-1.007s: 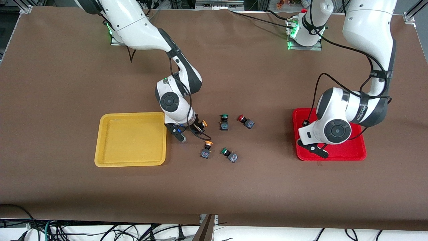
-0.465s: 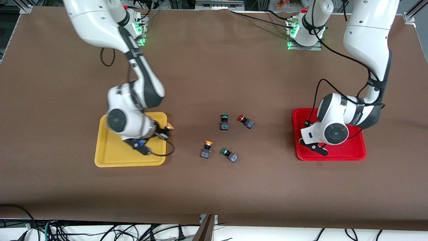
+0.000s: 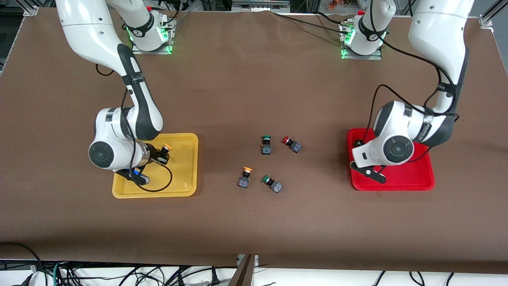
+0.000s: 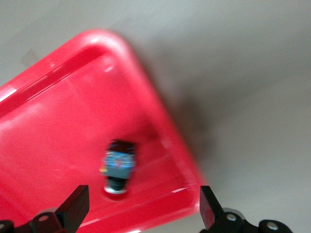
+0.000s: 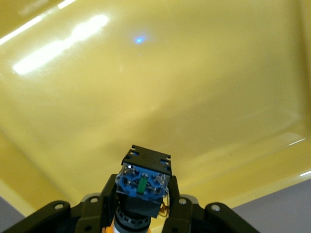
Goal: Place red and yellow buttons in trays
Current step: 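Lower the red button into the red tray while the right gripper carries orange, then open the right gripper over the yellow tray while the left gripper withdraws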
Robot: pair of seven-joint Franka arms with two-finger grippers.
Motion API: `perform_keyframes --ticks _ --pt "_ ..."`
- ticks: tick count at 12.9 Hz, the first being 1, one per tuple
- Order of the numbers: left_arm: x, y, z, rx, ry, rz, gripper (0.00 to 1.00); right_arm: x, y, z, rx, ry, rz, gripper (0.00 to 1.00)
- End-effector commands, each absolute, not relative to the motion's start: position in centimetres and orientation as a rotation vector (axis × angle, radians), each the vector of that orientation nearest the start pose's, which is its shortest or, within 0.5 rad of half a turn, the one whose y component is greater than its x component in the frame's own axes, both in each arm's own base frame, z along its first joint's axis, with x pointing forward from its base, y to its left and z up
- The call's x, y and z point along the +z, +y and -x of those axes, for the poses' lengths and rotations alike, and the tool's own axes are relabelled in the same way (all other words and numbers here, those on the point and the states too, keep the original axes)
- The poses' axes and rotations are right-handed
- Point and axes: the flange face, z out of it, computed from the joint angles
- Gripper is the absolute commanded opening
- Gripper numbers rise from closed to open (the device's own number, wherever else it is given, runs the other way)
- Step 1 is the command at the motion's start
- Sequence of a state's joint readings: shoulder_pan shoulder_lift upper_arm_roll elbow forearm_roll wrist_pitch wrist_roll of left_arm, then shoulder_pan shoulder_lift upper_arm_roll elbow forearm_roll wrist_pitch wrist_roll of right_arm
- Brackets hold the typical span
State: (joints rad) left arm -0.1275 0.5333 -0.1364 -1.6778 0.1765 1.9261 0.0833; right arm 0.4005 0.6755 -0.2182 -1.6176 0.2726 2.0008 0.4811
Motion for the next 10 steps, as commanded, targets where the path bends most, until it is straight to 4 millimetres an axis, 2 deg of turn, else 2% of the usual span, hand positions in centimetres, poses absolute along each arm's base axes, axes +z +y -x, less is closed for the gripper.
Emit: perform_keyframes --ticks 1,2,4,5,6,7,8,10 --pt "28.0 -20.1 -61.6 0.383 0.336 3.076 1.00 22.1 15.0 -64.2 0.424 0.644 3.050 0.83" --pt "27.8 -22.0 -61.3 0.355 0.220 3.135 1.00 22.8 15.2 -64.4 0.412 0.644 3.047 0.96" --pt "27.0 -25.0 -60.8 0.311 -0.022 3.151 1.00 25.3 16.7 -65.6 0.348 0.631 3.029 0.98" --pt "26.6 -26.8 -60.3 0.266 -0.153 3.153 1.00 26.7 17.7 -66.4 0.302 0.679 3.008 0.98" --pt "25.2 -28.8 -59.3 0.234 -0.272 3.134 1.00 27.7 20.0 -67.0 0.262 0.754 2.980 0.98" --pt "24.4 -30.0 -58.5 0.183 -0.433 3.130 1.00 27.7 23.1 -67.3 0.243 0.800 2.955 0.98" --pt "24.2 -30.8 -58.2 0.144 -0.593 3.121 1.00 28.1 26.1 -68.1 0.215 0.833 2.916 0.98" --pt "23.6 -31.9 -57.1 0.145 -0.769 3.075 1.00 28.4 31.6 -69.0 0.098 0.845 2.814 0.98"
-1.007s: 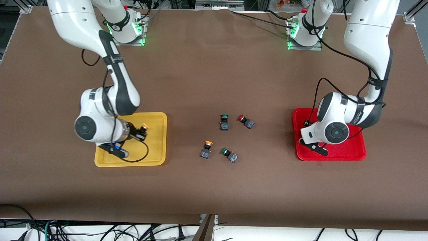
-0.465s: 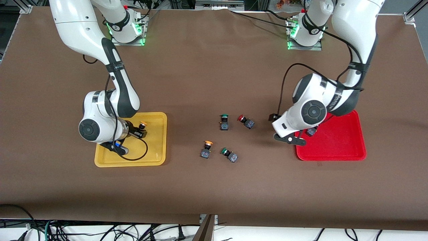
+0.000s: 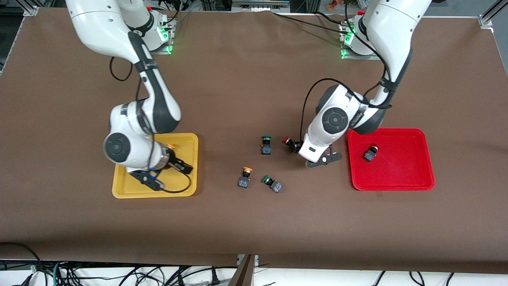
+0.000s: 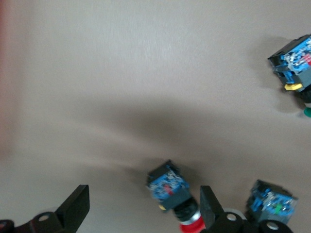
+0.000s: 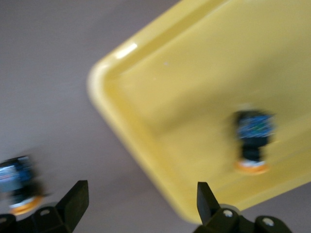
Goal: Place red and yellow buttons in trays
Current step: 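Reach the second red button with the left gripper while the right reaches orange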
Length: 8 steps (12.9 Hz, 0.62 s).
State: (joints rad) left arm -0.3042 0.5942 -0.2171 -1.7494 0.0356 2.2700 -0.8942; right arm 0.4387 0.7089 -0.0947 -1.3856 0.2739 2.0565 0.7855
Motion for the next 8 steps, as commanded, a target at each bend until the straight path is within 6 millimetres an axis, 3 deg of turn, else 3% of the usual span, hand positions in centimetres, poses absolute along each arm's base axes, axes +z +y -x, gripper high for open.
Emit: perform_keyframes --ticks 1,3,4,6,8 --pt "23.2 -32.1 -57.0 0.133 -0.836 3.067 1.00 28.0 33.9 -68.9 -0.006 0.797 2.773 0.98" --pt "21.2 -32.8 -55.4 0.077 -0.917 3.090 1.00 25.3 39.2 -67.4 -0.139 0.702 2.741 0.98" --pt "20.4 -32.6 -54.9 0.049 -0.933 3.108 1.00 23.8 40.9 -66.7 -0.186 0.674 2.727 0.98" --pt "18.4 -32.9 -54.1 0.061 -0.925 3.111 1.00 21.6 43.6 -65.4 -0.287 0.609 2.700 0.98" --pt "17.7 -33.3 -53.9 0.057 -0.921 3.120 1.00 20.2 45.1 -64.4 -0.319 0.607 2.675 0.98"
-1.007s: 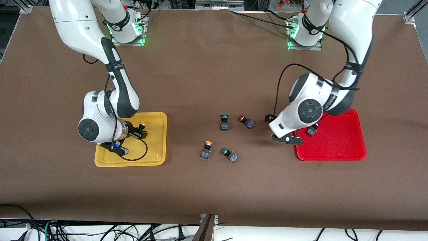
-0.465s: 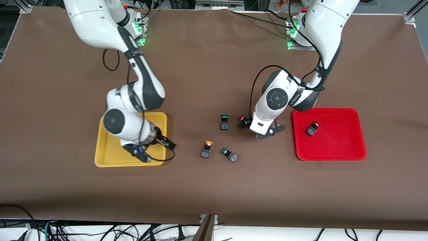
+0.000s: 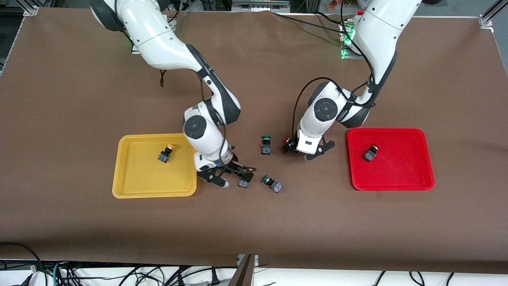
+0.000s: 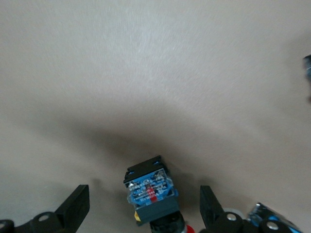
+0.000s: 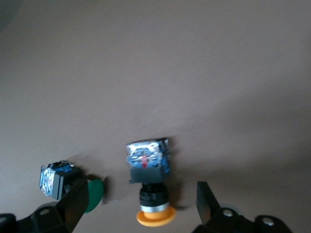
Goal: Place red and yellow buttons in trays
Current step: 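Reach the second red button with the left gripper while the right reaches orange, then grasp the red button with the left gripper while the right grasps orange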
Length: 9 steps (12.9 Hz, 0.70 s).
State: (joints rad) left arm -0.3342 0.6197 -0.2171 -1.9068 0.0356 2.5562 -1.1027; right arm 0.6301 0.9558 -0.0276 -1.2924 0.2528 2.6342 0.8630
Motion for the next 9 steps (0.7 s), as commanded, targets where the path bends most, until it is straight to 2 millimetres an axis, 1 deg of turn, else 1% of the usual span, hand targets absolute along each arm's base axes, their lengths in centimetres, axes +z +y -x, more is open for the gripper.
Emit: perform_keyframes --ticks 1,2,3,4,5,6,7,8,9 --pt "17.6 -33.3 -53.8 0.059 -0.918 3.120 1.00 19.4 45.5 -63.9 -0.323 0.600 2.676 0.98" --pt "17.7 -33.3 -53.9 0.049 -0.912 3.130 1.00 18.9 45.4 -63.9 -0.330 0.594 2.681 0.98" --pt "17.8 -33.4 -54.1 0.037 -0.921 3.137 0.91 18.5 45.5 -63.7 -0.334 0.581 2.692 0.97" --pt "18.0 -33.4 -54.2 0.035 -0.933 3.136 0.63 18.0 45.5 -63.6 -0.338 0.568 2.706 0.93" --pt "17.9 -33.4 -54.0 0.038 -0.930 3.135 0.45 17.3 45.4 -63.4 -0.341 0.555 2.723 0.77" --pt "17.8 -33.5 -54.0 0.040 -0.927 3.135 0.30 16.8 45.4 -63.2 -0.341 0.540 2.738 0.58" --pt "17.9 -33.5 -54.0 0.037 -0.915 3.139 0.23 16.8 45.3 -63.2 -0.350 0.508 2.751 0.37" --pt "17.9 -33.4 -54.1 0.036 -0.904 3.143 0.20 17.2 44.9 -63.7 -0.359 0.497 2.757 0.22" --pt "18.0 -33.4 -54.1 0.039 -0.902 3.141 0.19 17.6 44.4 -64.1 -0.355 0.505 2.763 0.19"
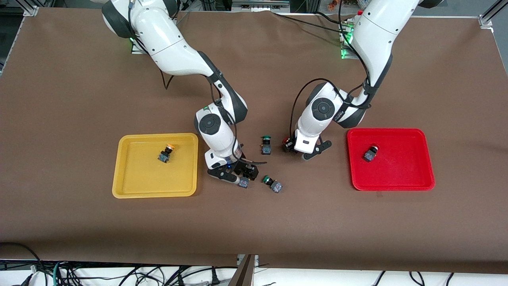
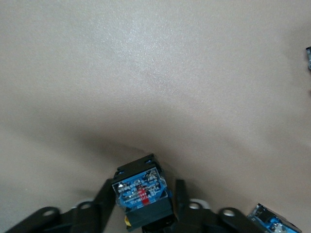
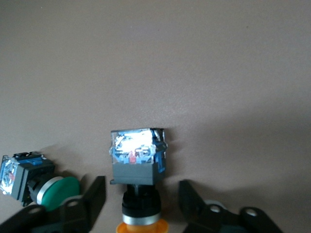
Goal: Place red and yellow buttons in trays
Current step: 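Grasp the red button with the left gripper while the right grasps orange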
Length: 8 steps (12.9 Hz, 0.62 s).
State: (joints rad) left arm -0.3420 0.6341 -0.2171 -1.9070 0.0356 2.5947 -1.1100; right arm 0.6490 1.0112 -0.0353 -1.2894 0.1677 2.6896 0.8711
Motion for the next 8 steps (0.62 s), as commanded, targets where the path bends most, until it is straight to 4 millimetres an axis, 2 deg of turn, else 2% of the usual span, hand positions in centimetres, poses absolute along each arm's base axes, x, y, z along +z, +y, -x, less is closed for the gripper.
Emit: perform_keyframes --ticks 1,3,5,6,8 --pt "18.1 -33.2 -54.3 0.037 -0.896 3.140 0.19 18.2 43.6 -64.6 -0.333 0.519 2.779 0.12" --pt "18.9 -32.7 -54.6 0.033 -0.859 3.146 0.16 20.0 42.9 -65.0 -0.276 0.530 2.812 0.04" --pt "21.2 -31.4 -55.3 0.052 -0.826 3.123 0.14 22.6 41.2 -65.9 -0.251 0.493 2.846 0.04" --pt "22.6 -30.1 -55.8 0.068 -0.768 3.116 0.14 23.9 40.0 -66.2 -0.210 0.455 2.881 0.04" --pt "25.0 -26.0 -57.0 0.124 -0.625 3.103 0.14 26.0 35.8 -66.9 -0.135 0.440 2.963 0.04"
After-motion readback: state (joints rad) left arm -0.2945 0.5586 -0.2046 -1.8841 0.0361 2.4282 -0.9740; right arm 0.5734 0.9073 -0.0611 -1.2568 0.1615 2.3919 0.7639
